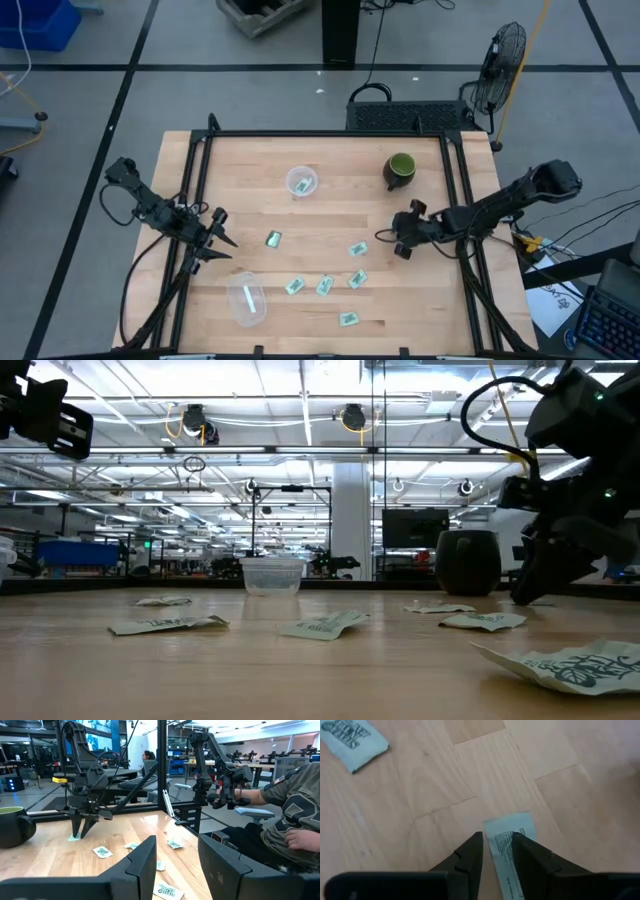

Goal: Pick and place Stevia / Truvia into bins
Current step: Put the stevia packet into the transparent circle container

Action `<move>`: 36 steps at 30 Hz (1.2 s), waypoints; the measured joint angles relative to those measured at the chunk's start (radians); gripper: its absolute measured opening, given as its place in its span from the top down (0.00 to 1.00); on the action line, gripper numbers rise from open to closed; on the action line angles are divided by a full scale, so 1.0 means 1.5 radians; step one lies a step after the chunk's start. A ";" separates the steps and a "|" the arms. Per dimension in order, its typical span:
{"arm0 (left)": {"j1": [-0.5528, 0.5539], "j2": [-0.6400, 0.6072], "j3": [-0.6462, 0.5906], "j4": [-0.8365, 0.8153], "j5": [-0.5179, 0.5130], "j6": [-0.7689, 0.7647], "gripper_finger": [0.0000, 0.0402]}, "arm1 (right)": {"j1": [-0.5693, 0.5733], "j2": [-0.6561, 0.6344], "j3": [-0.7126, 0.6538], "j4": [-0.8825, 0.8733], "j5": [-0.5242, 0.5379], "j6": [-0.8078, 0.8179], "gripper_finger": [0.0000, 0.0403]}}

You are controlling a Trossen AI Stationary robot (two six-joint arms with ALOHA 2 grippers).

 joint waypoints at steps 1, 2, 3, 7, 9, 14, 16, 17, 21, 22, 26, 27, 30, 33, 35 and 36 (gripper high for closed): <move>0.000 0.000 0.000 0.000 0.000 0.000 0.63 | -0.007 0.000 0.000 0.000 -0.013 0.006 0.78; 0.000 0.000 0.000 0.000 0.000 0.000 0.63 | -0.013 0.000 0.000 0.000 -0.022 0.013 0.79; 0.000 0.000 0.000 0.000 0.000 0.000 0.63 | -0.018 0.000 0.000 0.000 -0.029 0.017 0.81; 0.000 0.000 0.000 0.000 0.000 0.000 0.63 | -0.023 0.000 0.000 0.004 -0.034 0.017 0.88; 0.000 0.000 0.000 0.000 0.000 0.000 0.63 | -0.022 0.001 -0.001 0.010 -0.034 0.014 0.92; 0.000 0.000 0.000 0.000 0.000 0.000 0.63 | -0.022 0.001 -0.001 0.026 -0.034 0.009 0.99; 0.000 0.000 0.000 0.000 0.000 0.000 0.63 | -0.022 0.002 -0.002 0.043 -0.034 0.005 0.98; 0.000 0.000 0.000 0.000 0.000 0.000 0.63 | -0.022 0.002 -0.002 0.056 -0.035 -0.001 0.98; 0.000 0.000 0.000 0.000 0.000 0.000 0.63 | -0.022 0.003 -0.004 0.115 -0.049 -0.035 0.99; 0.000 0.000 0.000 0.000 0.000 0.000 0.63 | -0.022 0.003 -0.004 0.133 -0.049 -0.044 0.99; 0.000 0.000 0.000 0.000 0.000 0.000 0.63 | -0.013 0.003 -0.004 0.198 -0.045 -0.076 0.99; 0.000 0.000 0.000 0.000 0.000 0.000 0.63 | -0.010 0.003 -0.004 0.215 -0.044 -0.080 0.99; 0.000 0.000 0.000 0.000 0.000 0.000 0.63 | 0.002 0.003 -0.003 0.263 -0.043 -0.092 1.00; 0.000 0.000 0.000 0.000 0.000 0.000 0.63 | 0.016 0.002 -0.003 0.319 -0.043 -0.098 1.00; 0.000 0.000 0.000 0.000 0.000 0.000 0.63 | 0.026 0.002 -0.003 0.361 -0.043 -0.109 1.00; 0.000 0.000 0.000 0.000 0.000 0.000 0.63 | 0.032 0.002 -0.003 0.383 -0.043 -0.117 1.00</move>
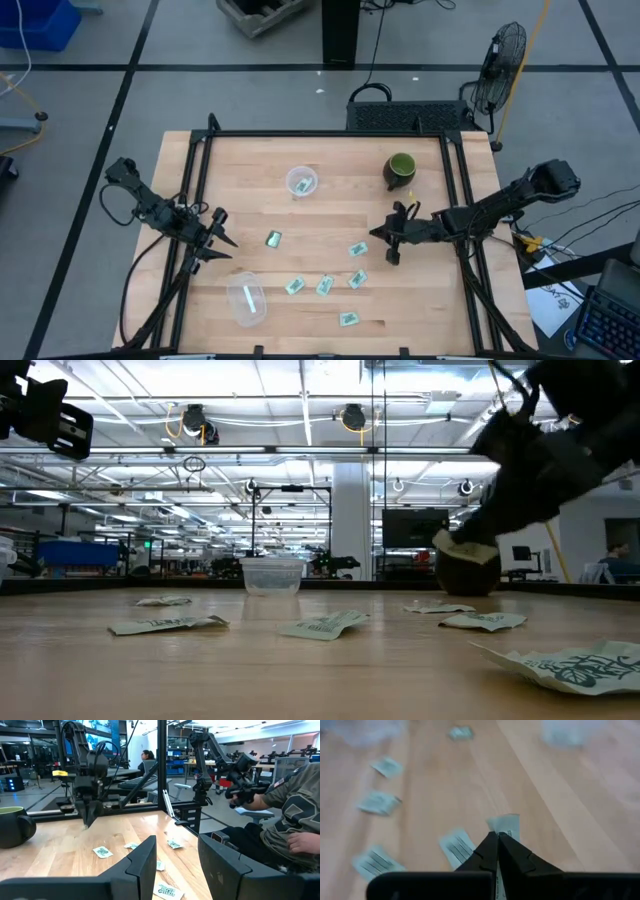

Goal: Pick and place Stevia / Truvia into bins
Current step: Put the stevia packet into the transparent circle container

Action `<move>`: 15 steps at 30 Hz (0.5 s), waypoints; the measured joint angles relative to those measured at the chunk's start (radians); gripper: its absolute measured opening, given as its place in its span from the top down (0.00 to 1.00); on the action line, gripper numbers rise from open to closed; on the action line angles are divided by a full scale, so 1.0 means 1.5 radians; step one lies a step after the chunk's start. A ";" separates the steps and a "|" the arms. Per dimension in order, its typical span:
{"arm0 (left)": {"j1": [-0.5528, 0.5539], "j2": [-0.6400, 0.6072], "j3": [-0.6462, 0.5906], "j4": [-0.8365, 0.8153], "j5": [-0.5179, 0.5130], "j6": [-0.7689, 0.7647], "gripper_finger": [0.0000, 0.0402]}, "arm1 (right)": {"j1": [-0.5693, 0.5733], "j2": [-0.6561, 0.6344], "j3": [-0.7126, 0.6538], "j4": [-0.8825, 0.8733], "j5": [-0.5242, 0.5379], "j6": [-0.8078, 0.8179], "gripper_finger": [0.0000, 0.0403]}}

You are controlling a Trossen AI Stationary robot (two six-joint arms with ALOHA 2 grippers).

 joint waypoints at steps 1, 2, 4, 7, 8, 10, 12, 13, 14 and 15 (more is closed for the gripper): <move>0.000 0.000 0.000 0.000 0.000 0.000 0.63 | 0.006 0.000 0.000 0.023 0.001 -0.009 1.00; 0.000 0.000 0.000 0.000 0.000 0.000 0.63 | 0.011 0.000 0.000 0.046 0.002 -0.017 1.00; 0.000 0.000 0.000 0.000 0.000 0.000 0.63 | 0.020 0.000 0.001 0.090 0.004 -0.037 1.00; 0.000 0.000 0.000 0.000 0.000 0.000 0.63 | 0.027 0.000 0.001 0.150 0.005 -0.066 1.00; 0.000 0.000 0.000 0.000 0.000 0.000 0.63 | 0.027 0.000 0.001 0.168 0.005 -0.074 1.00; 0.000 0.000 0.000 0.000 0.000 0.000 0.63 | 0.027 0.000 0.001 0.202 0.005 -0.090 1.00; 0.000 0.000 0.000 0.000 0.000 0.000 0.63 | 0.026 0.001 0.001 0.227 0.006 -0.109 1.00; 0.000 0.000 0.000 0.000 0.000 0.000 0.63 | 0.026 0.004 0.001 0.242 0.007 -0.120 1.00; 0.000 0.000 0.000 0.000 0.000 0.000 0.63 | 0.024 0.007 0.001 0.256 0.008 -0.131 1.00; 0.000 0.000 0.000 0.000 0.000 0.000 0.63 | 0.022 0.010 0.001 0.271 0.008 -0.140 1.00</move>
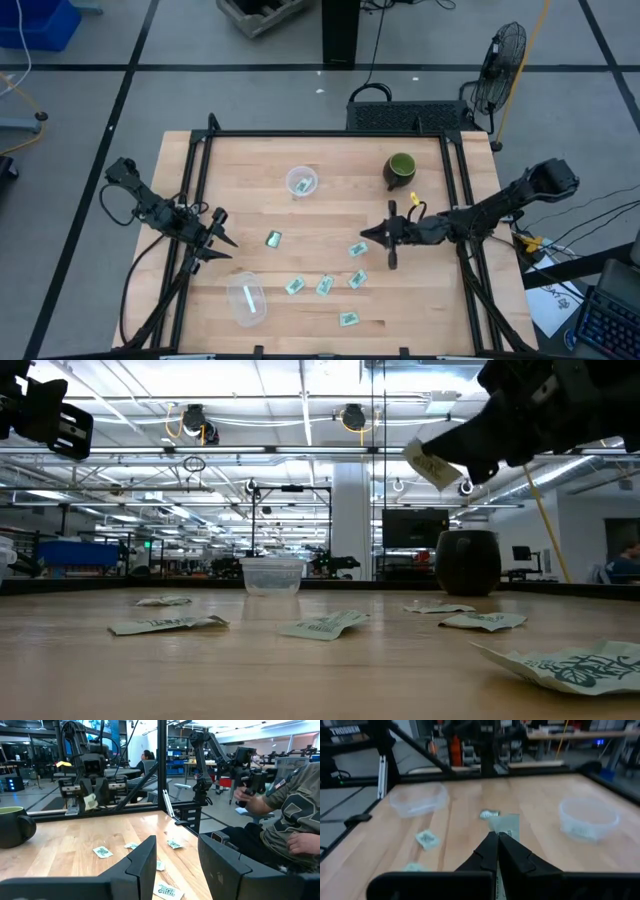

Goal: Pick and place Stevia / Truvia into bins
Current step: Put the stevia packet into the transparent circle container

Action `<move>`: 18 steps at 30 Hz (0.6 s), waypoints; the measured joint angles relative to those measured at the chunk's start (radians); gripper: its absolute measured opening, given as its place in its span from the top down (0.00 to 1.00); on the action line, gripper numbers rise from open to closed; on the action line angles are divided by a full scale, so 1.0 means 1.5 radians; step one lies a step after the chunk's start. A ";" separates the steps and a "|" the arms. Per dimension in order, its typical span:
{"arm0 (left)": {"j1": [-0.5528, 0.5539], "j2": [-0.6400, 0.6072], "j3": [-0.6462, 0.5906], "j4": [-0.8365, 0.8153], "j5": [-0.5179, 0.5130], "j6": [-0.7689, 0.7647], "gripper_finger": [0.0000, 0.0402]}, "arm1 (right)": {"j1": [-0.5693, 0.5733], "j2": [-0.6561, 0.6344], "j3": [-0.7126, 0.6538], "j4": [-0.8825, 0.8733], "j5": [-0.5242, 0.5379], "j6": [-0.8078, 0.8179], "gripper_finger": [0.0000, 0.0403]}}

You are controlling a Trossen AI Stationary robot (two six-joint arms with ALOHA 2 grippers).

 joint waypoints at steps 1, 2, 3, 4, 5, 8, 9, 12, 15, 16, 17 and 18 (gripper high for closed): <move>0.000 0.000 0.000 0.000 0.000 0.000 0.63 | -0.003 0.004 0.000 0.017 0.000 -0.009 1.00; 0.000 0.000 0.000 0.000 0.000 0.000 0.63 | -0.007 0.008 0.000 0.034 0.000 -0.016 1.00; 0.000 0.000 0.000 0.000 0.000 0.000 0.63 | -0.012 0.014 0.000 0.052 0.001 -0.025 1.00; 0.000 0.000 0.000 0.000 0.000 0.000 0.63 | -0.016 0.019 0.001 0.067 0.001 -0.033 1.00; 0.000 0.000 0.000 0.000 0.000 0.000 0.63 | -0.019 0.023 0.001 0.081 0.001 -0.040 1.00; 0.000 0.000 0.000 0.000 0.000 0.000 0.63 | -0.027 0.038 0.001 0.134 -0.001 -0.064 1.00; 0.000 0.000 0.000 0.000 0.000 0.000 0.63 | -0.029 0.044 0.002 0.147 -0.001 -0.074 1.00; 0.000 0.000 0.000 0.000 0.000 0.000 0.63 | -0.041 0.061 0.023 0.153 -0.003 -0.104 1.00; 0.000 0.000 0.000 0.000 0.000 0.000 0.63 | -0.056 0.087 0.059 0.152 -0.004 -0.139 1.00; 0.000 0.000 0.000 0.000 0.000 0.000 0.63 | -0.062 0.097 0.070 0.150 -0.004 -0.151 1.00; 0.000 0.000 0.000 0.000 0.000 0.000 0.63 | -0.067 0.107 0.083 0.149 -0.004 -0.161 1.00; 0.000 0.000 0.000 0.000 0.000 0.000 0.63 | -0.073 0.116 0.094 0.149 -0.004 -0.170 1.00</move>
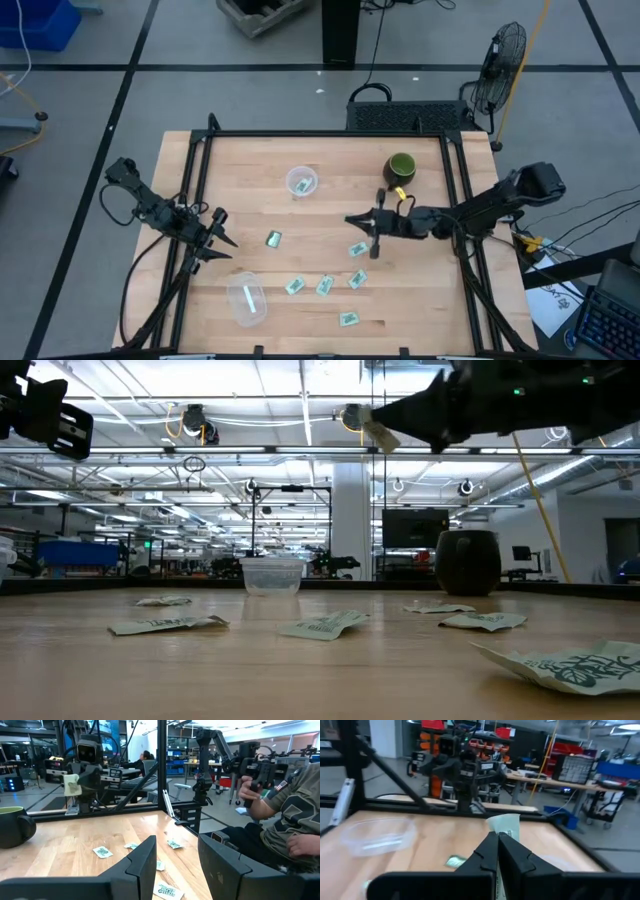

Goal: Pick and place Stevia / Truvia into bins
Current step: Put the stevia packet into the transparent circle container

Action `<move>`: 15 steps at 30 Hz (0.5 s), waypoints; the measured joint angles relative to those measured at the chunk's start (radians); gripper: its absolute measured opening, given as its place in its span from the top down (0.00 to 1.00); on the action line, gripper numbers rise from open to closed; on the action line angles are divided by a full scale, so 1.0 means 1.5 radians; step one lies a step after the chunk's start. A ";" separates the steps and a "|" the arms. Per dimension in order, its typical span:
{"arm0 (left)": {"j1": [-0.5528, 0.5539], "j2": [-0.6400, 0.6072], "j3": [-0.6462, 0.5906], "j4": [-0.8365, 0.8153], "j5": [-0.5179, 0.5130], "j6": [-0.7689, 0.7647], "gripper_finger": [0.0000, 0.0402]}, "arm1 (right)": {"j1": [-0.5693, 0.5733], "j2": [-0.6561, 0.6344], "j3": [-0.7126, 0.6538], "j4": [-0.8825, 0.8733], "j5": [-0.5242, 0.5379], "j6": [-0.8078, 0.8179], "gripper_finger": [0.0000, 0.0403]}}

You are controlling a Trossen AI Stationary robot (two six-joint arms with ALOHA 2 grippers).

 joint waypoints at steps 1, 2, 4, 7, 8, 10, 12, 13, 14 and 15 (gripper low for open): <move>0.000 0.000 0.000 0.000 0.000 0.000 0.63 | -0.007 0.009 0.011 0.001 0.000 -0.007 1.00; 0.000 0.000 0.000 0.000 0.000 0.000 0.63 | -0.015 0.018 0.021 -0.001 0.000 -0.014 1.00; 0.000 0.000 0.000 0.000 0.000 0.000 0.63 | -0.033 0.034 0.043 -0.022 0.000 -0.020 1.00; 0.000 0.000 0.000 0.000 0.000 0.000 0.63 | -0.065 0.061 0.086 -0.083 -0.002 -0.018 1.00; 0.000 0.000 0.000 0.000 0.000 0.000 0.63 | -0.075 0.069 0.100 -0.106 -0.002 -0.018 1.00; 0.000 0.000 0.000 0.000 0.000 0.000 0.63 | -0.096 0.086 0.127 -0.148 -0.013 -0.018 1.00; 0.000 0.000 0.000 0.000 0.000 0.000 0.63 | -0.118 0.100 0.147 -0.175 -0.038 -0.016 1.00; 0.000 0.000 0.000 0.000 0.000 0.000 0.63 | -0.128 0.107 0.156 -0.179 -0.052 -0.014 1.00; 0.000 0.000 0.000 0.000 0.000 0.000 0.63 | -0.138 0.112 0.165 -0.185 -0.062 -0.010 1.00; 0.000 0.000 0.000 0.001 0.000 0.000 0.63 | -0.149 0.119 0.173 -0.191 -0.075 -0.005 1.00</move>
